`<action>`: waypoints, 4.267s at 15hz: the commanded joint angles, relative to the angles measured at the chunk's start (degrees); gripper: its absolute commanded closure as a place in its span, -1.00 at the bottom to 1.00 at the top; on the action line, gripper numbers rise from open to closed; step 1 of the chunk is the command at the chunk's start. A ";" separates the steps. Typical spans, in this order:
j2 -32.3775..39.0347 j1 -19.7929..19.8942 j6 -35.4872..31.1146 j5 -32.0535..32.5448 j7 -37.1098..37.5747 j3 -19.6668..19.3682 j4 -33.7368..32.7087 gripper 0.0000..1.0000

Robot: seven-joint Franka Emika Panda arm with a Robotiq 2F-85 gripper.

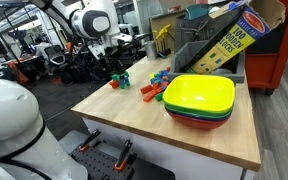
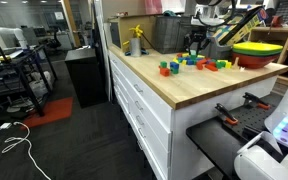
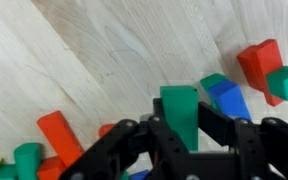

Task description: Put the green block on the stack of blocks on the left

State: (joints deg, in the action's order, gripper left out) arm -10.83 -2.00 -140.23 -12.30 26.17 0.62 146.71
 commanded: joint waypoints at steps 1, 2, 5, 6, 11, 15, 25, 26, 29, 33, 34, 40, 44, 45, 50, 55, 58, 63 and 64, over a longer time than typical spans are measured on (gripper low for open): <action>2.66 -0.18 4.01 -1.38 -9.59 -0.17 -3.64 0.75; 3.13 -0.01 4.83 -0.86 -11.43 -0.22 -4.38 0.75; 4.86 0.28 7.11 -0.48 -16.86 -0.49 -6.36 0.75; 5.56 0.41 7.66 -0.26 -17.99 -0.50 -6.67 0.75; 9.17 0.65 7.72 2.36 -19.16 -0.17 -6.69 0.75; 12.54 0.40 6.65 5.43 -17.21 0.13 -6.40 0.75; 15.32 0.21 7.48 5.15 -18.89 0.66 -7.16 -0.37; 14.66 0.38 7.54 4.47 -19.17 0.57 -7.02 -0.53; 12.54 0.98 7.75 2.90 -19.50 0.14 -6.33 -0.97; 11.07 1.68 8.04 0.17 -22.56 -0.23 -5.96 -1.00; 10.93 1.75 8.23 -0.56 -24.18 -0.23 -6.12 -1.00; 11.18 1.50 8.47 0.29 -30.65 0.08 -6.22 -1.00; 11.50 1.48 8.23 1.00 -32.98 0.11 -5.18 -1.00; 11.70 1.47 8.04 1.22 -33.11 0.11 -4.91 -1.00; 12.70 1.34 7.44 1.48 -32.96 0.29 -4.00 -1.00; 13.89 0.90 6.92 2.15 -32.13 0.58 -4.58 -0.47; 14.06 0.83 6.85 2.39 -32.08 0.59 -4.82 -0.02; 13.58 0.92 6.77 3.24 -31.81 0.50 -4.73 0.72; 13.33 0.93 6.80 3.26 -31.72 0.49 -4.75 0.82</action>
State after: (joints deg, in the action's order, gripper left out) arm 3.19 -1.31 -133.38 -9.90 -5.61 1.07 142.09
